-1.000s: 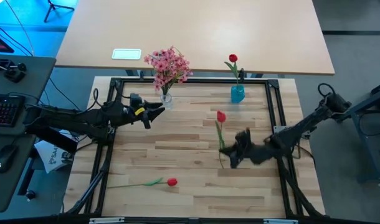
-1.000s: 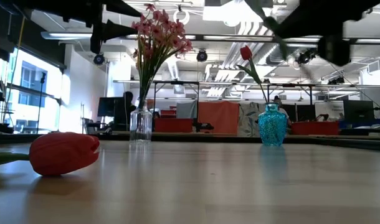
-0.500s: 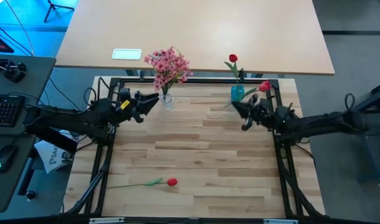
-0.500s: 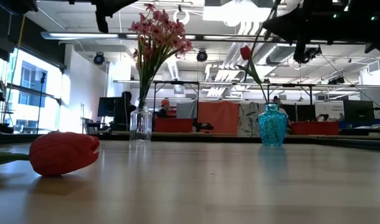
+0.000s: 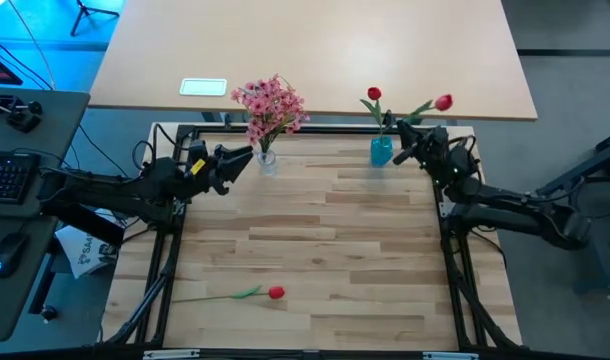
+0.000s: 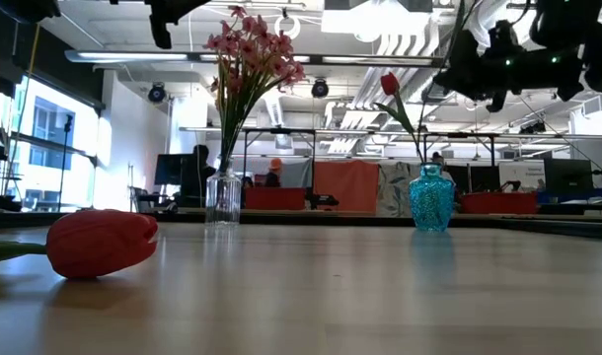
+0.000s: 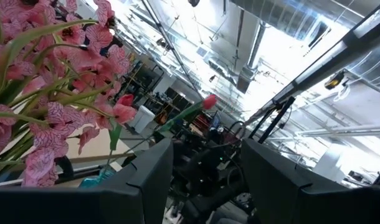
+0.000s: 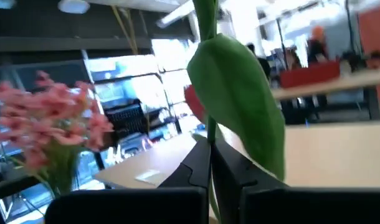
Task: Sort flowers into vase by color
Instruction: Put the right red tulip into the blue vase
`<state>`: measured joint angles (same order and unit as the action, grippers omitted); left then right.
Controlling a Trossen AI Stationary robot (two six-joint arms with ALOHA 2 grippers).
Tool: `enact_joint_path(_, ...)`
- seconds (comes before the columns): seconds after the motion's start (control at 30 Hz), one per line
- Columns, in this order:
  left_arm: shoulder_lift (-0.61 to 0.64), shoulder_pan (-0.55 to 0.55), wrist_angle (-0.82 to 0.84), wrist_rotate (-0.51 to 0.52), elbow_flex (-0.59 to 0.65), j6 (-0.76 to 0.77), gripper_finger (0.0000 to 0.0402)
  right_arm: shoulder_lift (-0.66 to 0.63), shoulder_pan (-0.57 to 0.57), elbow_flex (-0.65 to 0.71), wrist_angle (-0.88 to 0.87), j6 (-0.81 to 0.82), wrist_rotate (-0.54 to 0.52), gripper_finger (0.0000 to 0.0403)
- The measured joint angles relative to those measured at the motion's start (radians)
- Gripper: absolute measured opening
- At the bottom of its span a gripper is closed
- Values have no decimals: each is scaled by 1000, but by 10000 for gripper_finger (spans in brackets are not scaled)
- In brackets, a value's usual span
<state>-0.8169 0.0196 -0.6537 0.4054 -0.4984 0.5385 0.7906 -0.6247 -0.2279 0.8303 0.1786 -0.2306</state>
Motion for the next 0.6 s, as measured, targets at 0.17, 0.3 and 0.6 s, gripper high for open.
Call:
enact_joint_path(0.17,0,0,0,1,0,0,179,0,-85,-53,-218,25,98,0)
enact_joint_path(0.3,0,0,2,2,0,-17,179,2,-104,-98,-291,-3,120,0)
enact_joint_path(0.6,0,0,5,2,0,-19,179,0,-135,-168,-474,30,137,0)
